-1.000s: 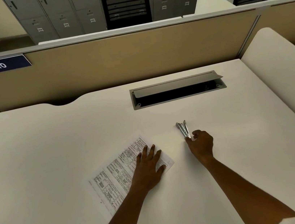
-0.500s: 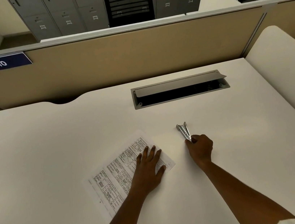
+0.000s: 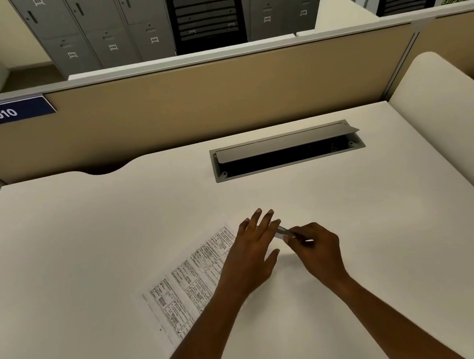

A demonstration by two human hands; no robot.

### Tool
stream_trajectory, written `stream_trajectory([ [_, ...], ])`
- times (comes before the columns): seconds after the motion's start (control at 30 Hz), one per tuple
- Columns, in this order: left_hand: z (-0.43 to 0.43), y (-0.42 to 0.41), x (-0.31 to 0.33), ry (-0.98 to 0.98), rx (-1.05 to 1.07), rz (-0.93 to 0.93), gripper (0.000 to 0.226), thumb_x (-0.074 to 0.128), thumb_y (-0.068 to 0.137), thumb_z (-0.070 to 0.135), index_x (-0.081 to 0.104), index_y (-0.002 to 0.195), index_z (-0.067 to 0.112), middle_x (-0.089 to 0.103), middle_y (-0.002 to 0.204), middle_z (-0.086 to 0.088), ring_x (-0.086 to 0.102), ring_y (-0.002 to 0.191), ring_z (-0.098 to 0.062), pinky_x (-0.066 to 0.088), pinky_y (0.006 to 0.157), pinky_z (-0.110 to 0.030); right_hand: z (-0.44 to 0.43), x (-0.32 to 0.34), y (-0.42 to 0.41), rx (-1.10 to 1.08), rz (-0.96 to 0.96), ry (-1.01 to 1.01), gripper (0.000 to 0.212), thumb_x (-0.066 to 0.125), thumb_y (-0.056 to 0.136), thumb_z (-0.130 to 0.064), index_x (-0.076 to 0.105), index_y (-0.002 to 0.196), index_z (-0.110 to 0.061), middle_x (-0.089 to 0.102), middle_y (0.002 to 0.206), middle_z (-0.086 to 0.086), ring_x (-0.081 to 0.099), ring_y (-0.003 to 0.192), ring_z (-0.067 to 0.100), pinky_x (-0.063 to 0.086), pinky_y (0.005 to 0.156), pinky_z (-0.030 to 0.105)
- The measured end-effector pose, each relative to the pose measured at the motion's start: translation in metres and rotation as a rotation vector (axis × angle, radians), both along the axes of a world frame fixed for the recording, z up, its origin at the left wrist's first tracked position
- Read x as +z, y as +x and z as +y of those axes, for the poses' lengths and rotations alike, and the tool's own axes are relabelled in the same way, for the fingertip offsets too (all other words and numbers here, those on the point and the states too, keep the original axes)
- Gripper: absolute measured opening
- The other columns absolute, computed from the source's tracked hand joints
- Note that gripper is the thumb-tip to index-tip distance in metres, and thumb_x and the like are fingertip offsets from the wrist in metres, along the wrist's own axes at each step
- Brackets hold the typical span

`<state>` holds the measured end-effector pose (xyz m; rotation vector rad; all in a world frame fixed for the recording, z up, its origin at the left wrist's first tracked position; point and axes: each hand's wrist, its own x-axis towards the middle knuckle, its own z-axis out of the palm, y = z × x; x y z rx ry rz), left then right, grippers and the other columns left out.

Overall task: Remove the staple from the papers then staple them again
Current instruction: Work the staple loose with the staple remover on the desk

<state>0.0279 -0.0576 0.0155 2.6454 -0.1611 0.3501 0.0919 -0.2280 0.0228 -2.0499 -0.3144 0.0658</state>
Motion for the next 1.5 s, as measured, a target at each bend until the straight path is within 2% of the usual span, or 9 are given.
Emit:
stream_trajectory([
  [0.23,0.012,-0.008,0.020,0.103,-0.046,-0.181,0.034,0.081,0.089,0.015,0.074,0.121,0.006,0.075,0.126,-0.008,0.072,0.116,-0.027,0.055,0.103,-0.051,-0.007,0.030,-0.007,0.136,0.050,0.115,0.014,0.082,0.081,-0.016,0.078,0.091,-0.025,0.075,0.087,-0.008,0.071,0.083,0.007,0.055,0.071,0.014],
  [0.37,0.012,-0.014,0.025,0.078,-0.042,-0.206,0.020,0.077,0.091,0.013,0.078,0.110,0.008,0.081,0.101,-0.002,0.075,0.085,-0.024,0.060,0.081,-0.042,-0.004,0.029,-0.014,0.094,0.226,0.241,0.013,0.081,0.083,-0.020,0.080,0.095,-0.017,0.078,0.087,-0.003,0.074,0.082,0.016,0.061,0.079,0.032],
  [0.53,0.002,-0.024,0.027,0.049,0.072,-0.193,0.024,0.082,0.087,0.013,0.079,0.111,0.010,0.080,0.093,-0.002,0.075,0.078,-0.025,0.061,0.068,-0.036,0.009,0.028,-0.031,-0.028,0.495,0.535,0.008,0.078,0.087,-0.020,0.080,0.094,-0.019,0.079,0.091,0.008,0.074,0.092,0.031,0.063,0.078,0.033],
  [0.77,-0.019,-0.039,0.029,-0.088,0.218,-0.220,0.028,0.083,0.083,0.008,0.079,0.111,0.012,0.080,0.098,-0.002,0.075,0.084,-0.024,0.060,0.063,-0.031,0.023,0.028,-0.051,-0.007,0.656,0.658,0.026,0.075,0.088,-0.026,0.078,0.111,-0.016,0.078,0.109,0.009,0.072,0.109,0.023,0.057,0.096,0.041],
  [0.9,-0.017,-0.049,0.035,-0.320,0.168,-0.060,0.021,0.070,0.091,0.015,0.076,0.111,0.016,0.078,0.091,0.002,0.072,0.080,-0.019,0.061,0.070,-0.037,0.018,0.029,-0.052,0.057,0.610,0.578,0.019,0.071,0.092,-0.024,0.079,0.106,-0.014,0.079,0.103,0.011,0.074,0.105,0.024,0.055,0.102,0.047],
  [1.0,-0.015,-0.052,0.037,-0.683,0.250,0.059,0.027,0.070,0.090,0.020,0.078,0.116,0.017,0.081,0.098,0.003,0.075,0.088,-0.002,0.060,0.077,-0.018,0.014,0.031,-0.050,0.117,0.530,0.466,0.017,0.069,0.095,-0.024,0.079,0.108,-0.021,0.079,0.107,0.003,0.073,0.107,0.021,0.053,0.103,0.048],
  [1.1,-0.010,-0.047,0.040,-0.815,0.413,0.133,0.030,0.078,0.092,0.024,0.078,0.120,0.015,0.081,0.110,0.001,0.069,0.093,0.017,0.054,0.083,-0.006,0.013,0.032,-0.049,0.183,0.477,0.374,0.021,0.066,0.097,-0.025,0.076,0.115,-0.021,0.077,0.112,-0.001,0.073,0.107,0.020,0.054,0.101,0.048],
  [1.37,-0.006,-0.039,0.045,-1.031,0.439,0.225,0.009,0.083,0.086,0.036,0.084,0.095,0.034,0.083,0.090,0.011,0.079,0.084,-0.009,0.065,0.087,-0.044,0.011,0.025,-0.051,0.304,0.246,0.152,0.022,0.056,0.102,-0.019,0.070,0.119,-0.018,0.068,0.101,0.006,0.072,0.094,0.025,0.060,0.082,0.041],
  [1.5,-0.011,-0.039,0.042,-1.145,0.458,0.216,0.004,0.082,0.087,0.030,0.085,0.089,0.032,0.083,0.087,0.006,0.080,0.085,-0.012,0.066,0.084,-0.039,0.010,0.021,-0.053,0.287,0.135,0.132,0.023,0.059,0.101,-0.022,0.070,0.121,-0.024,0.068,0.097,-0.002,0.071,0.090,0.014,0.062,0.073,0.033],
])
